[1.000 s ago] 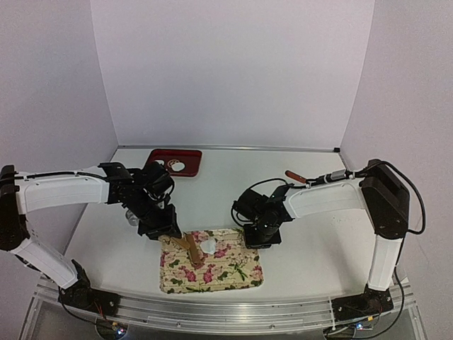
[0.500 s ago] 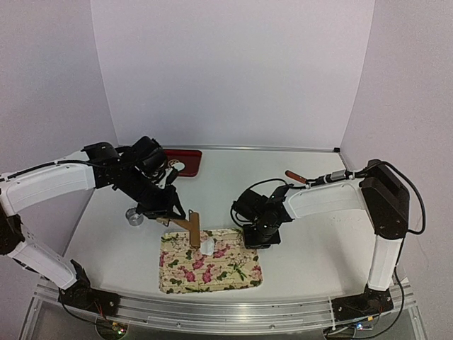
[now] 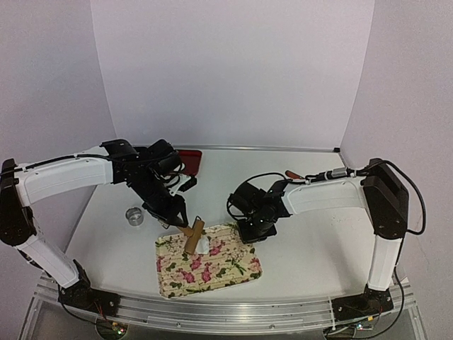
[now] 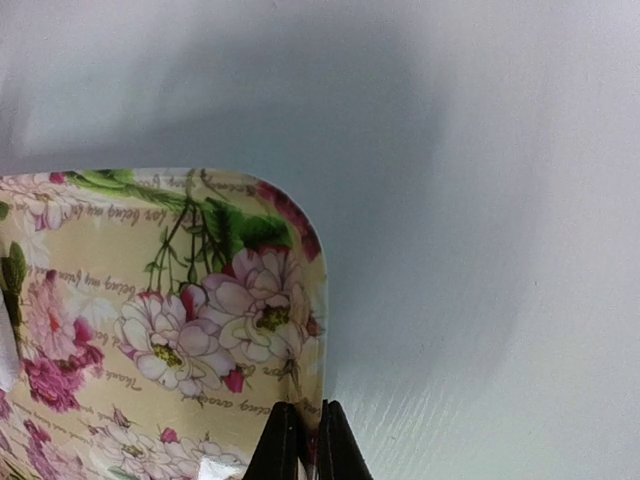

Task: Roll out the dumpling wrappers from the dough

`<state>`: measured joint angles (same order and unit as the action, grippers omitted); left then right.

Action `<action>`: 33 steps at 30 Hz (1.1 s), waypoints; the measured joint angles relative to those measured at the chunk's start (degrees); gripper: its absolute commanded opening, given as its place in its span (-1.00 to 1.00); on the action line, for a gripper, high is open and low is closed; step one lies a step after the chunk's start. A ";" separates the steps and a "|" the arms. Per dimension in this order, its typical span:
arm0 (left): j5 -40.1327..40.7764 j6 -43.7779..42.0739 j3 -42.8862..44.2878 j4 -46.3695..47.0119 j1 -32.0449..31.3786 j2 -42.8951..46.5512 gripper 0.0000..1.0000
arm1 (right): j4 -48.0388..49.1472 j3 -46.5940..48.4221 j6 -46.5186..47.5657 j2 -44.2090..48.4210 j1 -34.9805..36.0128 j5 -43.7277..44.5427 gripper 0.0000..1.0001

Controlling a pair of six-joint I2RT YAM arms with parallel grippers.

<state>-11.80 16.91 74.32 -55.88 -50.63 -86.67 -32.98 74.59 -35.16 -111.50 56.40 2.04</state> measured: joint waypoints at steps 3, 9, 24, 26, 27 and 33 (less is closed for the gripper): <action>0.48 -2.90 -0.01 -0.57 -0.44 0.00 -1.00 | 0.23 2.10 3.46 -0.44 0.00 0.83 -1.00; 3.47 -7.46 0.31 -2.36 -0.66 0.00 -1.00 | 0.55 5.56 8.43 -3.37 -0.19 1.46 -1.00; 5.42 -12.78 2.95 -4.32 -0.74 -2.09 -1.00 | 0.84 7.82 10.92 -5.84 -0.50 1.15 -1.00; 5.32 -13.09 3.10 -4.18 -0.86 -2.79 -1.00 | 0.84 7.82 10.91 -5.84 -0.50 1.13 -1.00; 5.32 -13.31 3.24 -4.16 -0.97 -3.19 -1.00 | 0.84 7.82 10.91 -5.84 -0.50 1.11 -1.00; 5.28 -14.17 3.26 -4.10 -1.48 -4.70 -1.00 | 0.86 7.82 10.89 -5.94 -0.52 1.06 -1.00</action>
<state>-6.52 2.74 77.58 -59.98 -52.11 -91.38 -32.13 82.41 -24.27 -117.44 55.88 3.10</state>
